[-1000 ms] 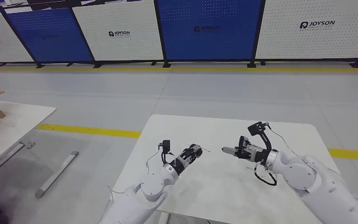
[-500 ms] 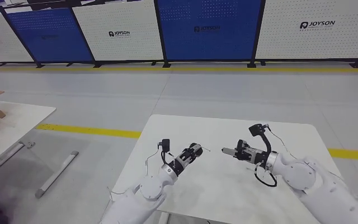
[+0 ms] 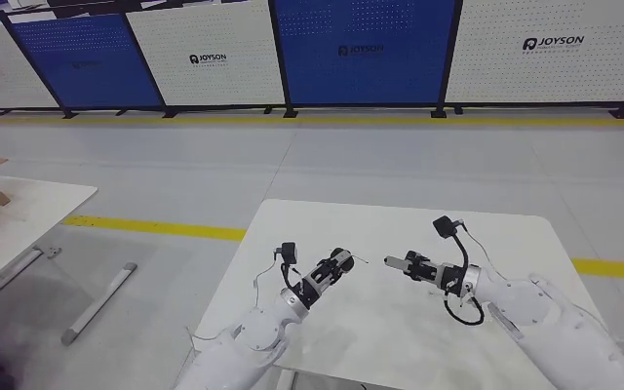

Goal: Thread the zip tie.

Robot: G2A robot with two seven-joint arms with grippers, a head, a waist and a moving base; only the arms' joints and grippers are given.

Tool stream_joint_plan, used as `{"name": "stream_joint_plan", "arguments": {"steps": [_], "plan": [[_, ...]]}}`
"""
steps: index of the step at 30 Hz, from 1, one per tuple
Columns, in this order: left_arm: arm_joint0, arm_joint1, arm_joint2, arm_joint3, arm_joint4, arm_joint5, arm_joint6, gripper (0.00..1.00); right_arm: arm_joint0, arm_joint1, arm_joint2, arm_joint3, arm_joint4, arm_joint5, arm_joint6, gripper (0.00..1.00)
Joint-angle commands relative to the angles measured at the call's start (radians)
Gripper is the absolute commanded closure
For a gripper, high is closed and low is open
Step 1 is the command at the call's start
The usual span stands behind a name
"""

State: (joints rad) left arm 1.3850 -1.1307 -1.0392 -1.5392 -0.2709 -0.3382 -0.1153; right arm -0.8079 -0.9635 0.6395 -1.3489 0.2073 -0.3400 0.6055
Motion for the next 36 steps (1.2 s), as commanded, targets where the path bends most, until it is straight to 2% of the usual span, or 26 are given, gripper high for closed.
{"name": "stream_joint_plan", "arguments": {"steps": [1,5,7,8,17,20,22,24,34,36], "plan": [[0.000,-0.002,0.002,-0.001,0.026,-0.001,0.024,1.00,-0.021,-0.003,0.010,-0.016,0.084,0.000,0.031,0.00],[0.001,-0.008,0.010,-0.006,0.079,-0.002,0.070,1.00,-0.034,-0.020,0.045,0.021,0.312,0.000,0.196,0.00],[0.003,-0.011,0.013,-0.008,0.099,-0.002,0.086,1.00,-0.034,-0.043,0.049,0.082,0.458,0.000,0.305,0.00],[0.004,-0.012,0.014,-0.008,0.104,-0.002,0.090,1.00,-0.029,-0.050,0.048,0.103,0.490,0.000,0.333,0.00],[0.004,-0.013,0.014,-0.008,0.107,-0.002,0.092,1.00,-0.031,-0.050,0.047,0.102,0.490,0.003,0.329,0.00],[0.007,-0.016,0.017,-0.025,0.114,-0.002,0.094,1.00,-0.044,-0.058,0.050,0.089,0.518,0.041,0.339,0.00],[0.010,-0.017,0.015,-0.033,0.119,-0.002,0.093,1.00,-0.037,-0.066,0.046,0.102,0.541,0.064,0.362,0.00],[0.014,-0.019,0.013,-0.040,0.126,-0.002,0.093,1.00,-0.017,-0.081,0.034,0.134,0.558,0.116,0.372,0.00],[0.016,-0.020,0.010,-0.042,0.130,-0.002,0.095,1.00,-0.013,-0.083,0.033,0.138,0.558,0.119,0.370,0.00],[0.016,-0.020,0.010,-0.042,0.130,-0.002,0.095,1.00,-0.033,-0.086,0.043,0.123,0.631,0.149,0.398,0.00]]}}
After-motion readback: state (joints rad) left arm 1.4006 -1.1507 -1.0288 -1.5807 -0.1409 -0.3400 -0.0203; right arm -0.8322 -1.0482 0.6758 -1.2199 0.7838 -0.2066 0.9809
